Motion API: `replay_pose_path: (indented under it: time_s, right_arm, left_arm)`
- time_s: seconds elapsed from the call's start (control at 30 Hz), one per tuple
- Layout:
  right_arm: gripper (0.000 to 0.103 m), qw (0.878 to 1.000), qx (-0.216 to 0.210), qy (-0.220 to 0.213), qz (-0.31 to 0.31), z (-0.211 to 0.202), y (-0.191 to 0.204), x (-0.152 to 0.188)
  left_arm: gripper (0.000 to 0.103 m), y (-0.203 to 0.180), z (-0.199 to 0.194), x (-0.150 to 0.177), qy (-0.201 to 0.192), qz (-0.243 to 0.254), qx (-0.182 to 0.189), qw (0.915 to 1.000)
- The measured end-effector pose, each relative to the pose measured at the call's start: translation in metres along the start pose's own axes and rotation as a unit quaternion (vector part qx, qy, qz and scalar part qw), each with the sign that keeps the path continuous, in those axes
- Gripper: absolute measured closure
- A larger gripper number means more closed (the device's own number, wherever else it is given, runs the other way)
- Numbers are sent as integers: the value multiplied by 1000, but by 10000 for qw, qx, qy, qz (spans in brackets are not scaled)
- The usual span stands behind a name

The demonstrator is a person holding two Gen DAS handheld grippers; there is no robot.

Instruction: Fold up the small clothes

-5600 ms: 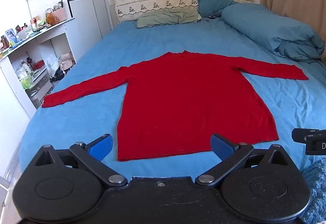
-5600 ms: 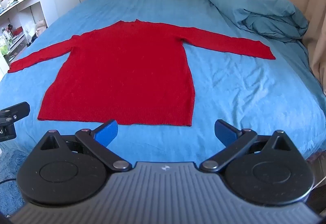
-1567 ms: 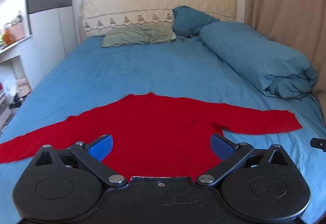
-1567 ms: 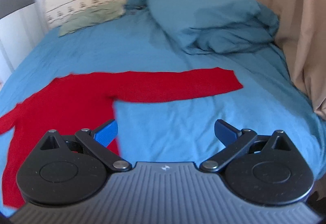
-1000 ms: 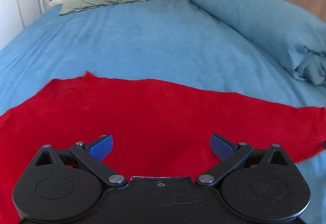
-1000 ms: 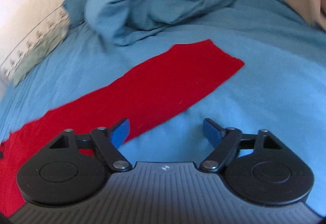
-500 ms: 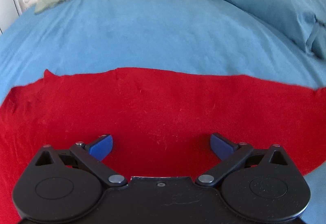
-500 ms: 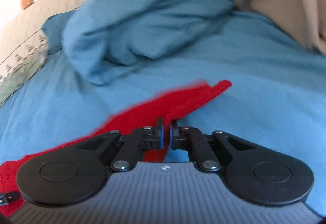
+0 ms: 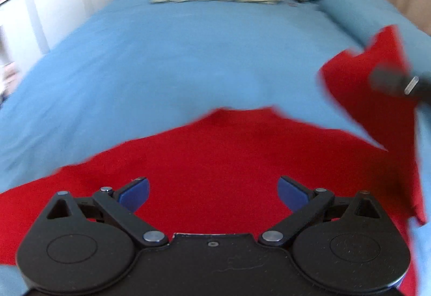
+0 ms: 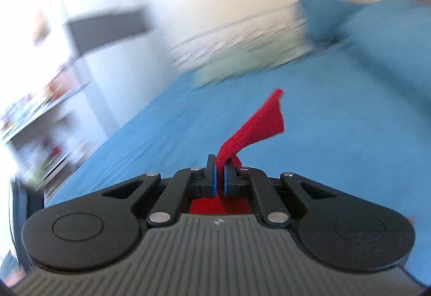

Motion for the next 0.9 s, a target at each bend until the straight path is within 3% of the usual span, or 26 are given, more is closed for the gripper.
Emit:
replay_pose_path:
  time_s: [0.13, 0.3, 0.33, 0.37, 0.4, 0.47, 0.63, 0.77, 0.9]
  right_arm:
    - [83, 9914, -371, 938, -838, 69, 59, 72]
    - [78, 9797, -395, 1378, -1399, 81, 85, 130]
    - [76, 9785, -363, 1373, -1493, 79, 87, 133]
    - [64, 9771, -375, 1373, -1583, 78, 89, 135]
    - [40, 9756, -381, 1374, -1669, 75, 90, 136]
    - [16, 9725, -259, 1330, -1893, 63, 90, 132]
    - [15, 9675, 142, 1399, -2101, 12, 73, 118]
    - [7, 9736, 635, 1365, -1714, -29, 38, 102]
    - [6, 9747, 1082, 1385, -1379, -66, 7, 108]
  left_arm:
    - [0, 73, 0, 18, 62, -324, -306, 9990]
    - [1, 105, 4, 34, 189, -633, -140, 9977]
    - [1, 106, 2, 36, 195, -649, -85, 9977]
    - [1, 106, 1, 36, 189, -658, -34, 9976]
    - [1, 103, 2, 35, 186, -668, 45, 9976]
    - [1, 98, 1, 31, 200, -697, 250, 9971]
    - [3, 65, 9, 24, 501, -762, 819, 9925]
    - [25, 38, 28, 34, 922, -893, 861, 9880]
    - [35, 30, 37, 51, 931, -1236, 710, 9854]
Point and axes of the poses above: each gripper's, at about its wrist camera, not at the fingertips, and z roughly the way its jaws point, y to its left, x to its underside, the point moved 3 cm from there along z, roughly the way its jaws point, and after that the axes turned 6 degrees about -z, right-handed, at the moved point
